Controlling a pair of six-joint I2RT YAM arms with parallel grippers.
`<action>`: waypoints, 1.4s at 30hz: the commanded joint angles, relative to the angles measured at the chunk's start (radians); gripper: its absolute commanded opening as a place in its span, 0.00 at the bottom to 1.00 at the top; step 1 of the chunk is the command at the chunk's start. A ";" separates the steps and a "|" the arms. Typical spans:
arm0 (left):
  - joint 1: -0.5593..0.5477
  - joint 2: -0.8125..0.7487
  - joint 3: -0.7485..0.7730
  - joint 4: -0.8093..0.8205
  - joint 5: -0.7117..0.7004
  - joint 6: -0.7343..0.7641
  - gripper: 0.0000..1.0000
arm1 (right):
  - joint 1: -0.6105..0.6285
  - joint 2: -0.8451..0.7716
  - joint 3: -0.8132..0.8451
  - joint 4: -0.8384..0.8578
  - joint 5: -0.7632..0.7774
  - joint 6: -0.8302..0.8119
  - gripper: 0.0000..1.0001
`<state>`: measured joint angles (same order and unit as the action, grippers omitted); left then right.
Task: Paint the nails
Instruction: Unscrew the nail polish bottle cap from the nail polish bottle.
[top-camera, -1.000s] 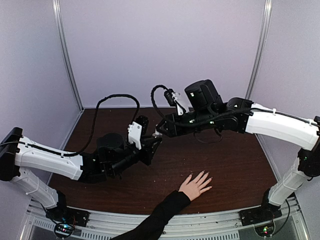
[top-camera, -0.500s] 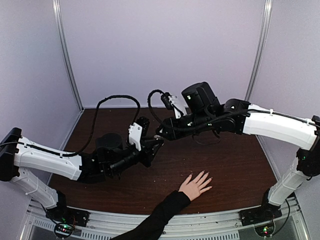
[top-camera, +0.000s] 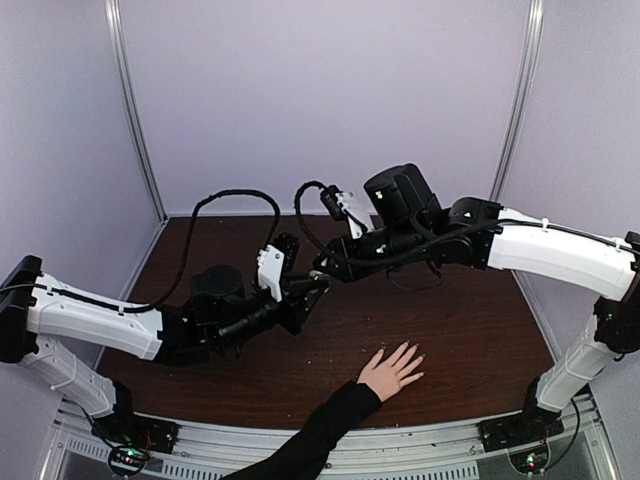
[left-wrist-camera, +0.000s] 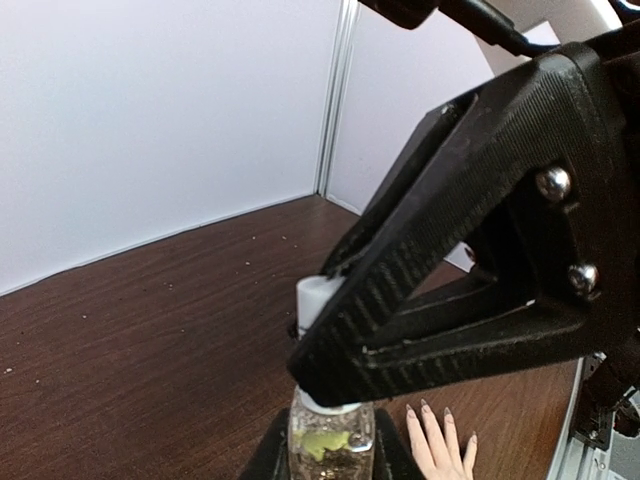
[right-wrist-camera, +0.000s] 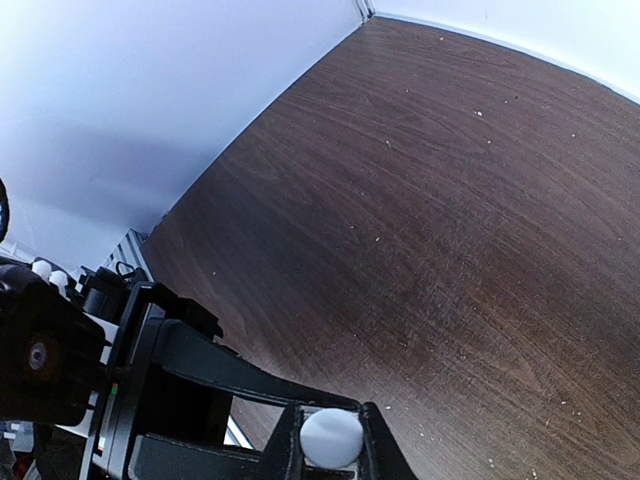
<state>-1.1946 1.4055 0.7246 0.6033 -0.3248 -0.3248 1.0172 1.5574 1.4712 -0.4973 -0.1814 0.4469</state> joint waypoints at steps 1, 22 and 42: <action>0.000 -0.050 -0.009 0.092 0.095 -0.004 0.00 | 0.001 -0.038 0.020 0.004 -0.024 -0.041 0.00; 0.004 -0.104 0.022 0.162 0.634 0.082 0.00 | 0.001 -0.150 0.020 0.075 -0.407 -0.316 0.00; 0.004 -0.038 0.137 0.192 1.013 0.050 0.00 | 0.002 -0.162 0.084 0.044 -0.754 -0.494 0.02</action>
<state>-1.1507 1.3369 0.8265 0.7734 0.5320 -0.3588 1.0039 1.3548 1.5146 -0.5282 -0.8635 -0.0540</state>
